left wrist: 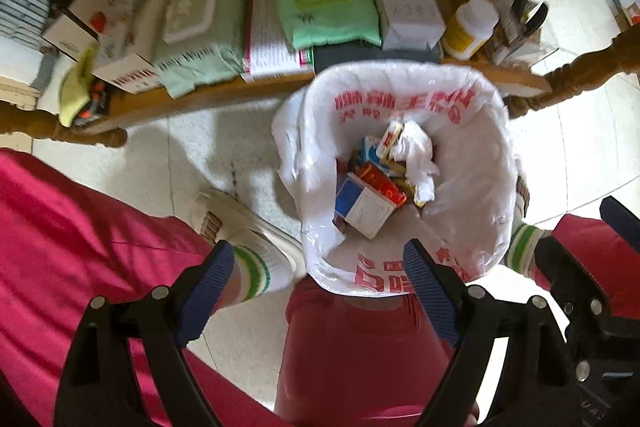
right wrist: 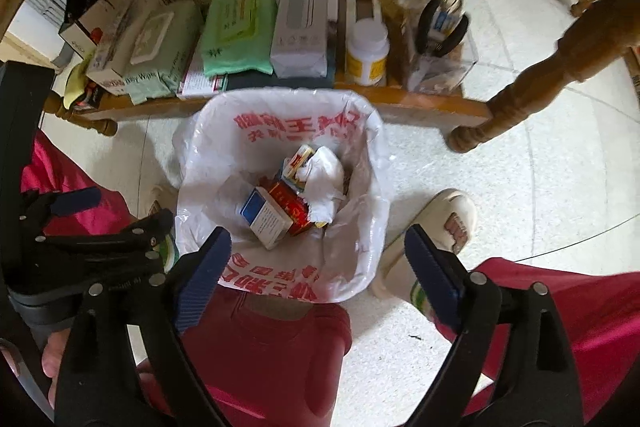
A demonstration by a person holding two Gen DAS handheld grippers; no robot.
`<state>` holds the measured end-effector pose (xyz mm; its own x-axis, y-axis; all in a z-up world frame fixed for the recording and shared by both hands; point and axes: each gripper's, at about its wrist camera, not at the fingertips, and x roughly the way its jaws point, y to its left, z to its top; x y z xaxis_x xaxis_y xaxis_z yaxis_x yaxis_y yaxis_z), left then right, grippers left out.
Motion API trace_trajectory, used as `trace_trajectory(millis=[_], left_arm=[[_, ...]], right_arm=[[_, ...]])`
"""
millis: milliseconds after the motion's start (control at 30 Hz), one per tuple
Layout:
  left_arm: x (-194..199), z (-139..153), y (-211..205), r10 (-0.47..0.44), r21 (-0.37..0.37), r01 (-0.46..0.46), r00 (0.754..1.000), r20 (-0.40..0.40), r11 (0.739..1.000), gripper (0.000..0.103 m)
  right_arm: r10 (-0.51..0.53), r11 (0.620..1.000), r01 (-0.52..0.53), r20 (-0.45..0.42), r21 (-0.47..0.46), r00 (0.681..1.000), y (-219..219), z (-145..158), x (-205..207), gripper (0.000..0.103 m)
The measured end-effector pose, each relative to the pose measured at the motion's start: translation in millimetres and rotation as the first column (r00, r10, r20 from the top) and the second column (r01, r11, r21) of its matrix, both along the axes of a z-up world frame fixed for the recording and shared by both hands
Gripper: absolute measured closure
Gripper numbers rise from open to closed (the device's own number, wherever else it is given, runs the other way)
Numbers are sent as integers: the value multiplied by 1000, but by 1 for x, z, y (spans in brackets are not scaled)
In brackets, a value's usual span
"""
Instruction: Collect trash
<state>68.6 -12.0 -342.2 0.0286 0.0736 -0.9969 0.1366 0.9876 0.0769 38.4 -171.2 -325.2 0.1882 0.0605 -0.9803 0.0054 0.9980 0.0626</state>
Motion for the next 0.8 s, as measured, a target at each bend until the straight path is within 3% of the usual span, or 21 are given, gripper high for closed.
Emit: trace_trajectory(millis=[167, 467, 633, 800], left_arm=[[-12, 38, 2, 13, -4, -13, 993, 115, 1000, 18], [-40, 107, 6, 32, -24, -27, 955, 296, 999, 18], [-54, 159, 8, 48, -30, -39, 898, 438, 999, 12], [-63, 217, 9, 42, -26, -32, 816, 577, 999, 11]], right_arm=[[-22, 1000, 22, 114, -1, 993, 2, 37, -18, 16], [-40, 999, 39, 275, 9, 961, 6, 98, -48, 14], [-49, 999, 49, 400, 10, 915, 7, 145, -62, 8], [-70, 997, 54, 498, 46, 865, 4, 190, -73, 7]])
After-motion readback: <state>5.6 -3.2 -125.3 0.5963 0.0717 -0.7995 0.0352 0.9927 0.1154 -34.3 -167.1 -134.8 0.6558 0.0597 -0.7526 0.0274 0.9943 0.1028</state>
